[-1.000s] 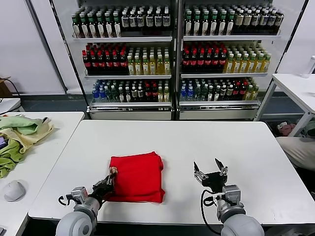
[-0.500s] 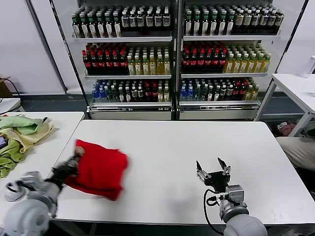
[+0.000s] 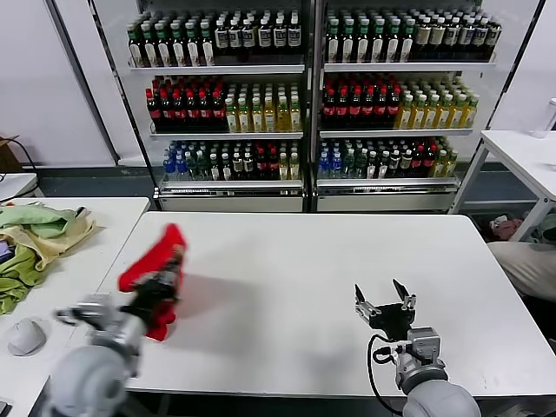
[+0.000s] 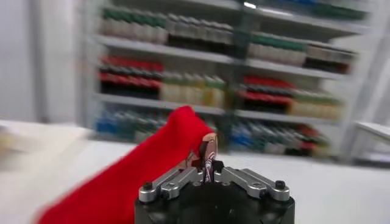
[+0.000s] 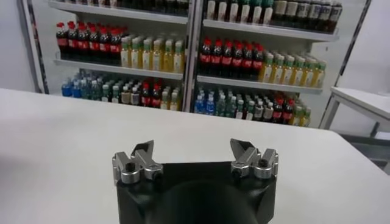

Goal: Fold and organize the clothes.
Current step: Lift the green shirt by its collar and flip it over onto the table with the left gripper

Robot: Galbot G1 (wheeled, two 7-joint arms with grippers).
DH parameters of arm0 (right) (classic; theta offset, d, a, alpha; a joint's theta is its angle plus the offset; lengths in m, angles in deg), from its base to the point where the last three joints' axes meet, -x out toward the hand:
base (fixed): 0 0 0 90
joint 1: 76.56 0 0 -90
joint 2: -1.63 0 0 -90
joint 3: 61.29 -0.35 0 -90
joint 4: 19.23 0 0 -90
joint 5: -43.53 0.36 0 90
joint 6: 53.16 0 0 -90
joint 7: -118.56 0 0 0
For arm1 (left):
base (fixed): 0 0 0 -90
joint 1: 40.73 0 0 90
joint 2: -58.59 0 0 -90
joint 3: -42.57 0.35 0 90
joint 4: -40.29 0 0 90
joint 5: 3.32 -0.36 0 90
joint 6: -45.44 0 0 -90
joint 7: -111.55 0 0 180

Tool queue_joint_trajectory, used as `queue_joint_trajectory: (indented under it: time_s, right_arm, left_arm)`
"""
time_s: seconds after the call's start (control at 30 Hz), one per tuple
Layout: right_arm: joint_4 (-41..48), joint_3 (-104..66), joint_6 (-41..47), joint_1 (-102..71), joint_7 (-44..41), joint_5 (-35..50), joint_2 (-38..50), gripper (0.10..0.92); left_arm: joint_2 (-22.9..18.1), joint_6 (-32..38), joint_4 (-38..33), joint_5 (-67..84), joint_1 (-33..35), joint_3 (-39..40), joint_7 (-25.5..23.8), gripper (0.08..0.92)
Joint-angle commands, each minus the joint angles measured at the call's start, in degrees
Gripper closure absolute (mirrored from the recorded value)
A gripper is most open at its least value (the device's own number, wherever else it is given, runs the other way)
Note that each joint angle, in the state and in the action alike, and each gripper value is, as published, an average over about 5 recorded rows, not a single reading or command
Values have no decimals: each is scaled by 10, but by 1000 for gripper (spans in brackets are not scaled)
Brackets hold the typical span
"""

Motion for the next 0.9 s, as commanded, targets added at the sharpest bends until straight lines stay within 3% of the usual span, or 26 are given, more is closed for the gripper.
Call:
queue_joint_trajectory:
  time_s: [0.03,0.3,0.5,0.6,0.7,0.8,0.9]
  right_arm:
    - [0,-12,-1,-11,0,-2,-4,203]
    - [2,-2,1,-3,3,-7,-8,203]
    - [3,-1,4,6,3,-5,-3,203]
    - [4,-1,6,13,3,-4,-2,203]
    - [5,-2,8,23,3,-2,2,203]
    - [9,0,10,36,3,1,7,203]
    - [22,17,13,57,3,3,5,203]
  left_arm:
    - [-101,-6,69,-119,-115,264,-18,875]
    - [-151,10,128,-103,-137,262,84,875]
    - [-182,93,174,-78,-171,235,143,857]
    - [-181,117,158,-61,-167,238,121,801]
    - [-162,142,105,-103,-151,235,55,715]
    - [-124,163,32,-147,-142,203,-10,629]
    - [-73,182,-9,-190,-123,148,-42,542]
